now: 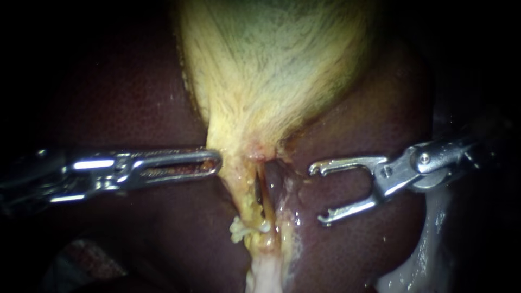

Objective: Going back second clip left tube

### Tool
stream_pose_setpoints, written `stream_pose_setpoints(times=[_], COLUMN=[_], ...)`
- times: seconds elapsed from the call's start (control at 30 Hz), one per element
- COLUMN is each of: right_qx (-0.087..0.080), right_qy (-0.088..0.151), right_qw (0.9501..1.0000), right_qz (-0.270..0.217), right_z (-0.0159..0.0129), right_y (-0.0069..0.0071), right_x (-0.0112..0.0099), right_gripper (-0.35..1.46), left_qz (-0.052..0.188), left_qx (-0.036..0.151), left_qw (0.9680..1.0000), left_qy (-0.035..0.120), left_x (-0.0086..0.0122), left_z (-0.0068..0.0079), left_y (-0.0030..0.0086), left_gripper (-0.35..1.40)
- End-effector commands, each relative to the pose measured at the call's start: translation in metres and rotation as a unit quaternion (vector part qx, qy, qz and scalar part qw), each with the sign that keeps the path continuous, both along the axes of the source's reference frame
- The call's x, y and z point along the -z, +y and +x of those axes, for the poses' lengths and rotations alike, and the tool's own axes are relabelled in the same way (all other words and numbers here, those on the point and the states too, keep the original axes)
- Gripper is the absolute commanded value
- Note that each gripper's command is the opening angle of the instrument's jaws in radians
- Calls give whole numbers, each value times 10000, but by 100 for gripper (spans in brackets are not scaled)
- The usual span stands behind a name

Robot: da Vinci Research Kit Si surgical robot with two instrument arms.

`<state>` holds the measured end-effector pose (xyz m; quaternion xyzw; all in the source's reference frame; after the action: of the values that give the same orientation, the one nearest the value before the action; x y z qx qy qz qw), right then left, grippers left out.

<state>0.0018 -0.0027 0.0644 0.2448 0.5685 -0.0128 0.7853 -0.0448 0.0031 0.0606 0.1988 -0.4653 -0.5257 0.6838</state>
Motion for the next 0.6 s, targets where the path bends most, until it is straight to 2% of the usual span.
stream_pose_setpoints(times=[0.03, 0.23, 0.6], right_qx=[11, 27, 37], right_qy=[-1, 23, 34], right_qw=[10000, 9999, 9999], right_qz=[-37, -113, -140], right_z=[-1, -6, -7], right_y=[1, 1, 1], right_x=[1, 1, 1], right_gripper=[60, 60, 60], left_qz=[-6, 29, 115], left_qx=[3, 24, -87], left_qw=[10000, 10000, 9998], left_qy=[5, 50, 113], left_x=[-1, -17, -45], left_z=[-1, -10, -36], left_y=[0, -3, -6], left_gripper=[-35, -35, -35])
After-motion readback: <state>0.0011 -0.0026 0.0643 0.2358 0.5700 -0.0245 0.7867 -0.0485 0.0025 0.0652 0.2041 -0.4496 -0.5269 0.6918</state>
